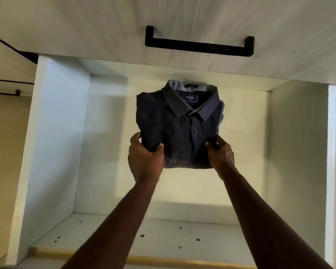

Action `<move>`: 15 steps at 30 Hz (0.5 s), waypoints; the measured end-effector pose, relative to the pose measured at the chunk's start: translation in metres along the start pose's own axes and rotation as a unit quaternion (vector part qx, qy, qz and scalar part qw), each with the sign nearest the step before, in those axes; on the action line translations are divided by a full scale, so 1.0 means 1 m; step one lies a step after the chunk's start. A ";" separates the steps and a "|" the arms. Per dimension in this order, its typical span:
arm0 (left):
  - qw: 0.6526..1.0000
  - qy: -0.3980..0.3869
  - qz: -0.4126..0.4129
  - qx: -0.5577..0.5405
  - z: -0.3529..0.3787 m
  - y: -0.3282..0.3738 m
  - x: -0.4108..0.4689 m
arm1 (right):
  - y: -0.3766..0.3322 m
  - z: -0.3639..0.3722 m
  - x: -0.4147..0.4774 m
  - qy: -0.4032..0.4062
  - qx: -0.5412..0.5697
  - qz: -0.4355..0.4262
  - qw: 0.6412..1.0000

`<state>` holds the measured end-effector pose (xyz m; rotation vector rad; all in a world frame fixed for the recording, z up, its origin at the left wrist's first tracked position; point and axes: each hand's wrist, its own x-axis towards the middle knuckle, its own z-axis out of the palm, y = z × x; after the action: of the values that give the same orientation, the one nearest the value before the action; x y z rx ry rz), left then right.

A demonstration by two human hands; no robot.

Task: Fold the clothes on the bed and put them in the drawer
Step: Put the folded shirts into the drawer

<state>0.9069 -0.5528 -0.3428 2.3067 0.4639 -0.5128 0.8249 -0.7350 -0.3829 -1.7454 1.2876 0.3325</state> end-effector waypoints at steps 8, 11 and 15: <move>0.939 -0.135 0.310 -0.062 0.041 0.068 -0.086 | 0.010 -0.015 0.011 -0.087 0.117 0.013 0.989; 0.971 -0.108 0.212 -0.026 0.054 0.069 -0.077 | 0.012 -0.014 0.018 -0.066 0.135 0.046 0.988; 0.987 -0.119 0.025 -0.107 0.049 0.070 -0.047 | 0.013 -0.004 0.022 -0.067 0.084 0.033 0.994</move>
<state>0.8886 -0.6437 -0.3128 2.0151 0.3274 -0.6704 0.8211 -0.7522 -0.4017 -1.5150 1.2421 0.3623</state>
